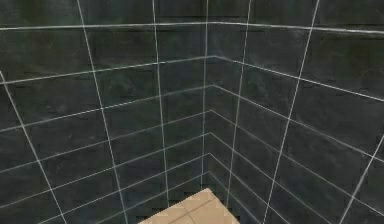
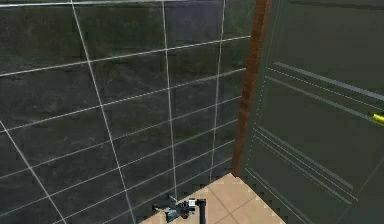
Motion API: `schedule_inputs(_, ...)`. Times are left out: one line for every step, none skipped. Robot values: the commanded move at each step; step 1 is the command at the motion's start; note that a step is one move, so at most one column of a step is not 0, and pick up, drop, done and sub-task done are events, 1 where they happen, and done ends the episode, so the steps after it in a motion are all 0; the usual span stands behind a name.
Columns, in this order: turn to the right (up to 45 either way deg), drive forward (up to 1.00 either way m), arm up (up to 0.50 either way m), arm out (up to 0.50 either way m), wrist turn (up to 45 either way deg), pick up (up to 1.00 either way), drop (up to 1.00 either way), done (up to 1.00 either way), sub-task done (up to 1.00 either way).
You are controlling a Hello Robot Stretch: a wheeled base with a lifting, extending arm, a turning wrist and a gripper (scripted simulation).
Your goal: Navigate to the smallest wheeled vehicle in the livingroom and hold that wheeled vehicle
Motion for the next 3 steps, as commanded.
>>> schedule_inputs(0.0, 0.0, -0.3, 0.0, 0.0, 0.0, 0.0, 0.0, 0.0)
schedule_inputs(0.0, 0.0, 0.0, 0.0, 0.0, 1.0, 0.0, 0.0, 0.0)
schedule_inputs(0.0, 0.0, 0.1, 0.0, 0.0, 0.0, 0.0, 0.0, 0.0)
